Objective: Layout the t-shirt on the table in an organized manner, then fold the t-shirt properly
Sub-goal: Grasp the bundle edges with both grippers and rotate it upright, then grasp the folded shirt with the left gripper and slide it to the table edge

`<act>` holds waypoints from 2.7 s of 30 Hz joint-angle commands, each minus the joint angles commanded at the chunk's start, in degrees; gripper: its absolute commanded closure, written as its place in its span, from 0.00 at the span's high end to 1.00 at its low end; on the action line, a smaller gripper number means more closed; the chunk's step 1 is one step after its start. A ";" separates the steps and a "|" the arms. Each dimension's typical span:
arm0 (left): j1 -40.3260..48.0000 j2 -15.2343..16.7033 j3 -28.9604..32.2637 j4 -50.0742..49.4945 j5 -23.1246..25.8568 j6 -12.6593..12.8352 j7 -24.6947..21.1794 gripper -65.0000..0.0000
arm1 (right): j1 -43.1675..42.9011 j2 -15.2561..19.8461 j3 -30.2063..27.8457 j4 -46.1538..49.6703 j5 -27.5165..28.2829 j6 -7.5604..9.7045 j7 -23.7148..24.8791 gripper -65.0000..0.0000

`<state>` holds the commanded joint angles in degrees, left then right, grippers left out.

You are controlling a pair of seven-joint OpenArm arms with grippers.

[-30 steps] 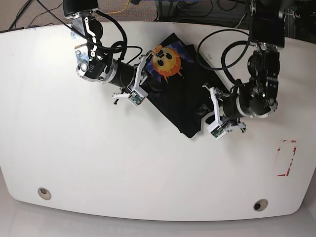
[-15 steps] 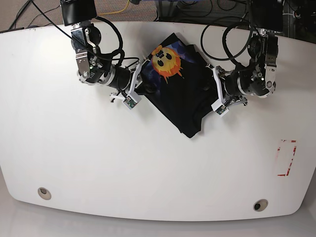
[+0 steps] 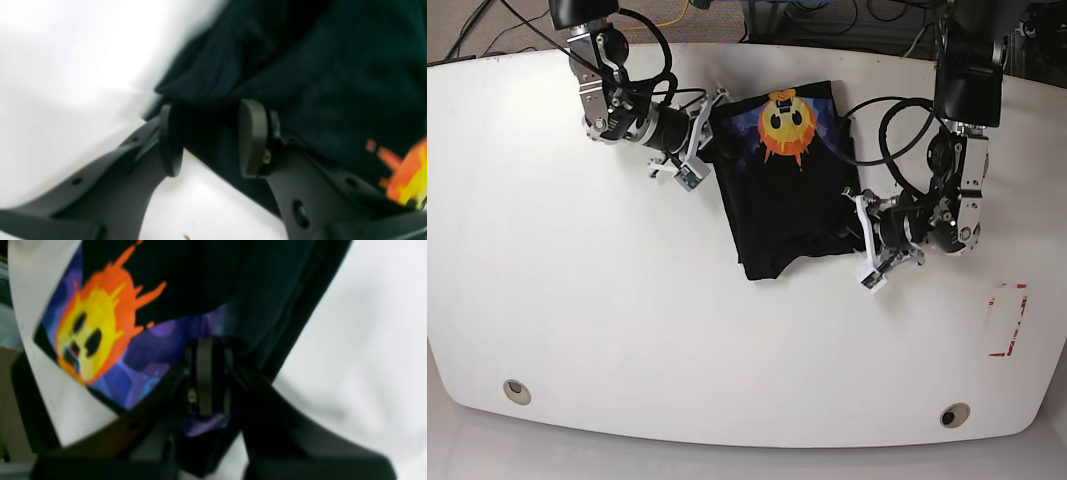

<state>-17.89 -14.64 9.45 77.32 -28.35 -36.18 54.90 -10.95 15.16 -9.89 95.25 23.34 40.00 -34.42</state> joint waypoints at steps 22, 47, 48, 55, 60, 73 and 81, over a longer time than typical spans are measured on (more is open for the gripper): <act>9.05 -1.85 -9.58 14.15 -0.18 -0.35 2.90 0.38 | 9.67 -3.25 4.48 8.35 0.09 0.00 -7.56 0.06; 15.12 -1.14 -21.19 17.05 0.00 0.00 2.11 0.38 | 19.96 -4.75 3.16 -4.22 0.53 0.00 -4.04 0.06; 14.59 -0.97 -20.57 17.14 0.00 0.00 1.58 0.38 | 19.87 -4.66 3.25 -2.73 0.53 0.00 -5.10 0.06; 12.40 2.29 -12.40 17.14 0.09 8.70 -3.43 0.38 | 14.77 -2.20 10.81 4.40 0.53 0.00 -9.14 0.06; 12.31 5.01 -4.22 16.70 0.70 17.85 -12.31 0.38 | 9.67 0.00 15.38 8.97 0.53 0.00 -9.05 0.06; 20.66 19.34 14.59 16.53 33.05 34.02 -32.35 0.38 | 1.05 1.85 26.29 14.33 0.62 0.00 -9.05 0.06; 21.98 20.22 23.91 8.97 40.44 44.31 -38.15 0.38 | -1.05 1.85 29.80 14.33 0.62 0.00 -9.23 0.06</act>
<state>4.09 5.58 33.36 86.29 12.09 8.13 16.75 -12.00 17.01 19.91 109.58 23.96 40.00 -43.65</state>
